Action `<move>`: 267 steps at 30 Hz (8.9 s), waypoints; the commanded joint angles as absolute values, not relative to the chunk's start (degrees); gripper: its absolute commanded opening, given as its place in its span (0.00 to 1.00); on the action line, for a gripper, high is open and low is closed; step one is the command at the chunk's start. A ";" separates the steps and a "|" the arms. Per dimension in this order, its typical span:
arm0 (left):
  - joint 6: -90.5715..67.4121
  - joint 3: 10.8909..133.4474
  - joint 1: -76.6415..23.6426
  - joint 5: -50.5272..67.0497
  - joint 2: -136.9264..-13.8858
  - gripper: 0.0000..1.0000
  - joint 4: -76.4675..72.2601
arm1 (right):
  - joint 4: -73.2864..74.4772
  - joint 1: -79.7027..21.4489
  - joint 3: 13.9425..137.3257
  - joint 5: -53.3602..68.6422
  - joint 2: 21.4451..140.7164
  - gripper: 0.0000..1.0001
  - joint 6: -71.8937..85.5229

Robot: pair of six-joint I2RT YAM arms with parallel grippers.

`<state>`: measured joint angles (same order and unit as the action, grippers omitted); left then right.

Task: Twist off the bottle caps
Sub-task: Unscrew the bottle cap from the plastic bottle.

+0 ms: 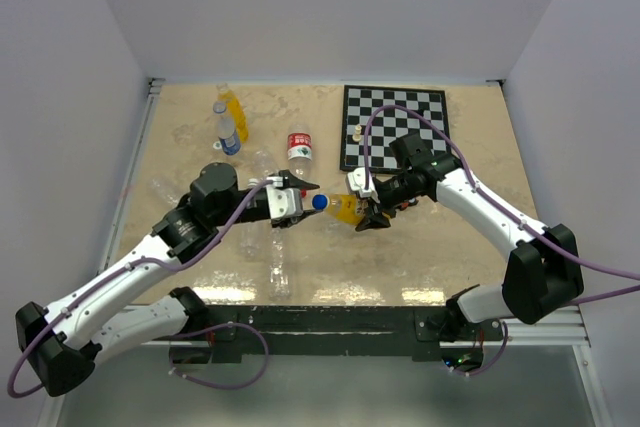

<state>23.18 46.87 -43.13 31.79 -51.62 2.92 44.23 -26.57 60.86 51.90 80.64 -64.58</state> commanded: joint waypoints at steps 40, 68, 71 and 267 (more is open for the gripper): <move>-46.85 55.37 -43.07 0.26 -54.05 0.00 14.94 | 43.15 -26.37 63.37 54.14 81.04 0.00 -65.04; 7.08 54.67 -42.98 14.31 -44.66 1.00 18.10 | 43.33 -26.37 63.46 54.14 81.03 0.00 -65.30; 13.96 53.70 -42.98 17.39 -43.33 1.00 18.11 | 43.33 -26.37 63.46 54.14 81.03 0.00 -65.21; -33.24 50.01 -42.98 5.27 -46.68 0.96 14.50 | 44.74 -26.72 63.72 53.88 81.74 0.00 -66.71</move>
<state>-39.64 48.84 -43.13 5.58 -49.06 16.38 44.95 -26.94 62.15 51.83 82.24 -65.45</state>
